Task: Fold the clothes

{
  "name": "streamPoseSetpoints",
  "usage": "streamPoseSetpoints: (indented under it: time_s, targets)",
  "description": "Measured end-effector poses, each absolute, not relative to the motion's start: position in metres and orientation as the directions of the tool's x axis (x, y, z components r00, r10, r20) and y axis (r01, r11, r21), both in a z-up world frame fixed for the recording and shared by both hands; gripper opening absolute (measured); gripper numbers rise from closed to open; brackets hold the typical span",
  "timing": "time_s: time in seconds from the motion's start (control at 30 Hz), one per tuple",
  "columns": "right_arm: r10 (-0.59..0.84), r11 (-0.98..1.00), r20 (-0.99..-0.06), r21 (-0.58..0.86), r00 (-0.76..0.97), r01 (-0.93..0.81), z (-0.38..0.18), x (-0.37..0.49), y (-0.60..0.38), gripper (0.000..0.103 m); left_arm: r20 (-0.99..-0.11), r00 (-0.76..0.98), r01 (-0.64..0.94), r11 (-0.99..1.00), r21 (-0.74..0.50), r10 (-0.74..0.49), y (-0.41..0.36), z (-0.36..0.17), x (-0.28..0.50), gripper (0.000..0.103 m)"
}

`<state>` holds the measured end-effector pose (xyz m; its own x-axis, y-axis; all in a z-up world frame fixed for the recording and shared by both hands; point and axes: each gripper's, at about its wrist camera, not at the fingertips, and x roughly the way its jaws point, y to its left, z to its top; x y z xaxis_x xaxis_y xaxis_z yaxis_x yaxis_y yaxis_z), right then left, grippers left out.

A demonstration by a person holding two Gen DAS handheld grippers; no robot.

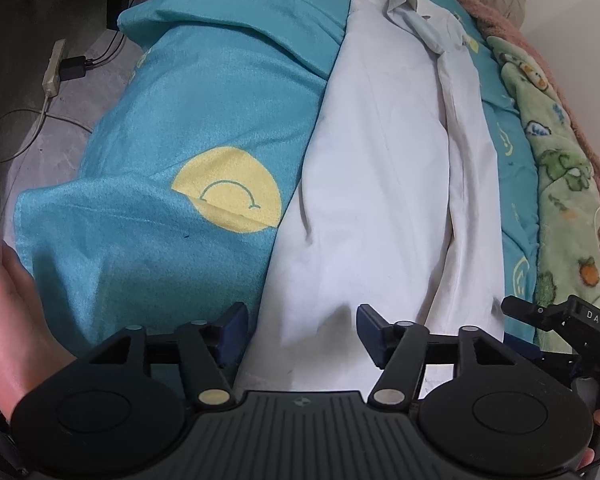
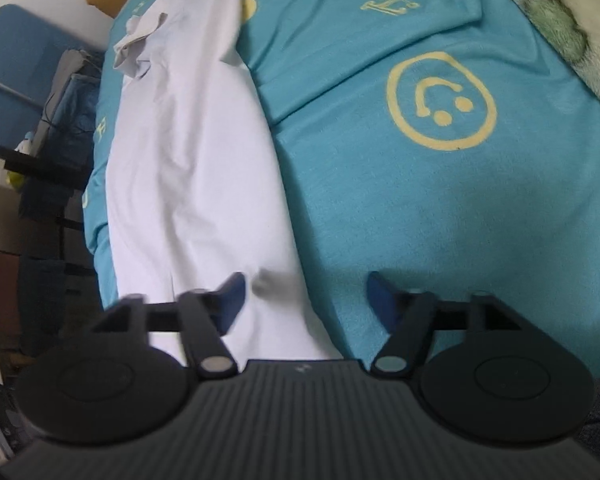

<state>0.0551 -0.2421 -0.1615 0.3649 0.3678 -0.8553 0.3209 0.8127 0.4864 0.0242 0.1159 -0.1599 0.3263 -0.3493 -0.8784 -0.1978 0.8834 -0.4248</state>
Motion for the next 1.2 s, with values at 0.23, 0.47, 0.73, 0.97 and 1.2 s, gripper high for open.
streamPoseSetpoints:
  time_s: [0.23, 0.47, 0.73, 0.97, 1.2]
  targets:
    - [0.428, 0.815, -0.856, 0.505, 0.291, 0.284, -0.170, 0.058, -0.228, 0.070, -0.889, 0.321, -0.175, 0.902, -0.395, -0.327, 0.110, -0.160, 0.025, 0.065]
    - [0.395, 0.914, -0.903, 0.405, 0.169, 0.027, -0.167, 0.048, -0.180, 0.060, -0.895, 0.293, -0.140, 0.911, -0.389, -0.337, 0.101, -0.163, 0.025, 0.057]
    - [0.428, 0.903, -0.881, 0.428, 0.203, -0.047, -0.150, 0.033, -0.177, 0.011, -0.910, 0.282, -0.050, 0.942, -0.331, -0.305, 0.085, -0.149, 0.015, 0.003]
    - [0.452, 0.876, -0.812, 0.482, 0.368, -0.013, -0.101, 0.023, -0.205, 0.009, -0.754, 0.445, -0.114, 0.804, -0.583, -0.483, 0.123, -0.110, -0.011, 0.003]
    - [0.457, 0.853, -0.720, 0.520, 0.522, -0.029, -0.035, 0.003, -0.230, 0.009, -0.604, 0.599, -0.124, 0.685, -0.718, -0.525, 0.139, -0.054, -0.037, 0.002]
